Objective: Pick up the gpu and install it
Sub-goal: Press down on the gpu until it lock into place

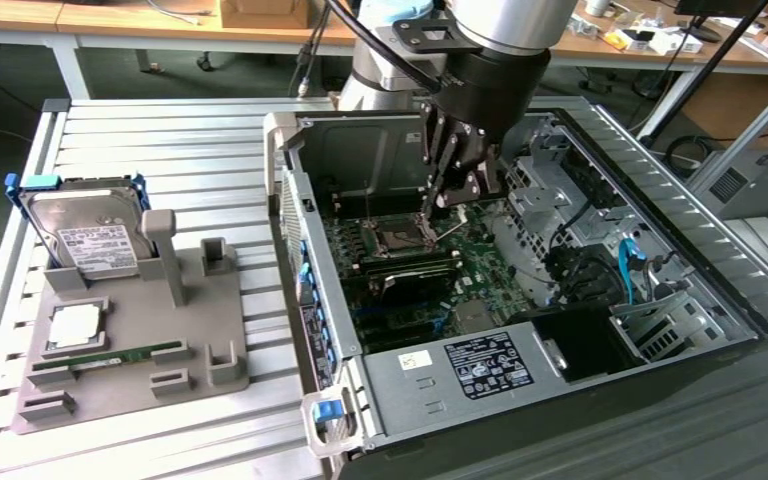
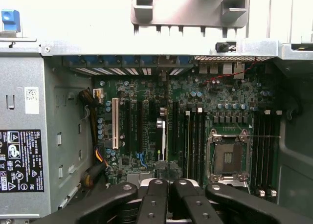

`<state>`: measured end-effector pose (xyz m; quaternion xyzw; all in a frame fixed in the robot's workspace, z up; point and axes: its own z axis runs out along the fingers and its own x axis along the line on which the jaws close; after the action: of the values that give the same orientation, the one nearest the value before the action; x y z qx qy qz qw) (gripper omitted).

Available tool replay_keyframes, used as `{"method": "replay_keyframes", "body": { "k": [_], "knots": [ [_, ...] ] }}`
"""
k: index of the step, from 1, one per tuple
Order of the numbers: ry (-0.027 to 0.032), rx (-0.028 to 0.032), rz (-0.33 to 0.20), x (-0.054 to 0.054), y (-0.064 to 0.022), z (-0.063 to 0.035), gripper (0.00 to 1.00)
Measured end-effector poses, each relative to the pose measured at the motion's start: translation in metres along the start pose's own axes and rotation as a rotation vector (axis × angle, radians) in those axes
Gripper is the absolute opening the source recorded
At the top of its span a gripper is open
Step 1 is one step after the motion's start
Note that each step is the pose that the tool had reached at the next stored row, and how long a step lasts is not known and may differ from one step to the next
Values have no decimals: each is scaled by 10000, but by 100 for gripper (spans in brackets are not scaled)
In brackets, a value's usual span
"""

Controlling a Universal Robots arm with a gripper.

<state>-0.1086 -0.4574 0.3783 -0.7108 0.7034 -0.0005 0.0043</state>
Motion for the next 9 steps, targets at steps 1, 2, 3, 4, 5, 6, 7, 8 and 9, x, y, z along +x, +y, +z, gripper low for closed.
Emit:
{"method": "replay_keyframes", "body": {
  "k": [1,2,3,4,5,6,7,8,9],
  "knots": [
    [0,0,0,0,0,0,11],
    [0,0,1,0,0,0,11],
    [0,0,0,0,0,0,11],
    [0,0,0,0,0,1,11],
    [-1,1,0,0,0,11,11],
    [-1,1,0,0,0,32,11],
    [-1,0,0,0,0,48,11],
    [0,0,0,0,1,67,11],
    [1,-1,0,0,1,87,11]
  ]
}}
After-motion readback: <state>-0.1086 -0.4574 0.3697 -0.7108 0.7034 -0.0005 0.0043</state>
